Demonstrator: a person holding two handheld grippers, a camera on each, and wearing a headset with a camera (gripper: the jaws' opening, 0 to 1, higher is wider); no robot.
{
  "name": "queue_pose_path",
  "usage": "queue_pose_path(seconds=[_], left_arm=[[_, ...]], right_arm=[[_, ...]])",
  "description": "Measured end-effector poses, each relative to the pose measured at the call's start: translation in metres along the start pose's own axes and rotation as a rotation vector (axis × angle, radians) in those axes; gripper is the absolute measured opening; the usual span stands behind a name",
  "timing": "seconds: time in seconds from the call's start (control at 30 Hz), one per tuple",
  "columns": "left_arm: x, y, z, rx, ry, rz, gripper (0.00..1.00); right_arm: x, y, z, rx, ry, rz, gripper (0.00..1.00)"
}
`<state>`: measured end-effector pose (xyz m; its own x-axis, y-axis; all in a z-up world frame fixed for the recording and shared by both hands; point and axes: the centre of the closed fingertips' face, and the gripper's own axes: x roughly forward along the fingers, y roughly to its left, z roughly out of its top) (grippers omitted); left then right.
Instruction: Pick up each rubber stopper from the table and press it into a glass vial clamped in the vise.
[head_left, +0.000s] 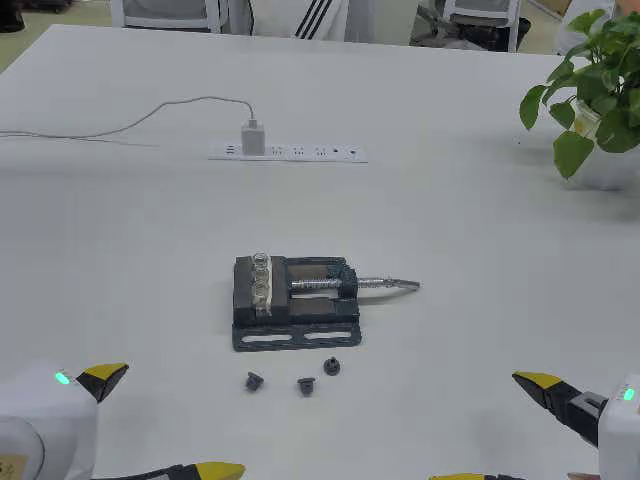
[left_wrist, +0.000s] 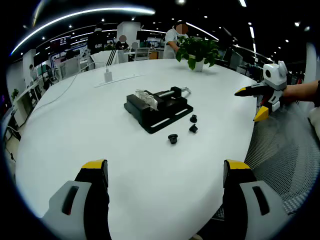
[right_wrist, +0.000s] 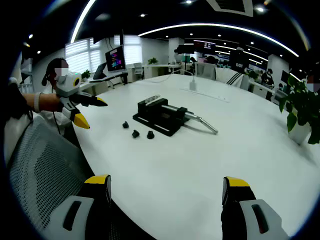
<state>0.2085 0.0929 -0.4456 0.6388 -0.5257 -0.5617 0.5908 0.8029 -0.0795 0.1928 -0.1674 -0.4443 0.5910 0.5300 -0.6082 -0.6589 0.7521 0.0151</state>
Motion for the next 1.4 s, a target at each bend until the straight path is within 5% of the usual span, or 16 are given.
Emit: queue_pose_path(seconds=[1.4], left_arm=[[0.0, -0.007, -0.018, -0.05, 0.008, -0.007, 0.91]], right_arm=[[0.0, 0.01, -0.012, -0.054, 0.063, 0.038, 0.84]])
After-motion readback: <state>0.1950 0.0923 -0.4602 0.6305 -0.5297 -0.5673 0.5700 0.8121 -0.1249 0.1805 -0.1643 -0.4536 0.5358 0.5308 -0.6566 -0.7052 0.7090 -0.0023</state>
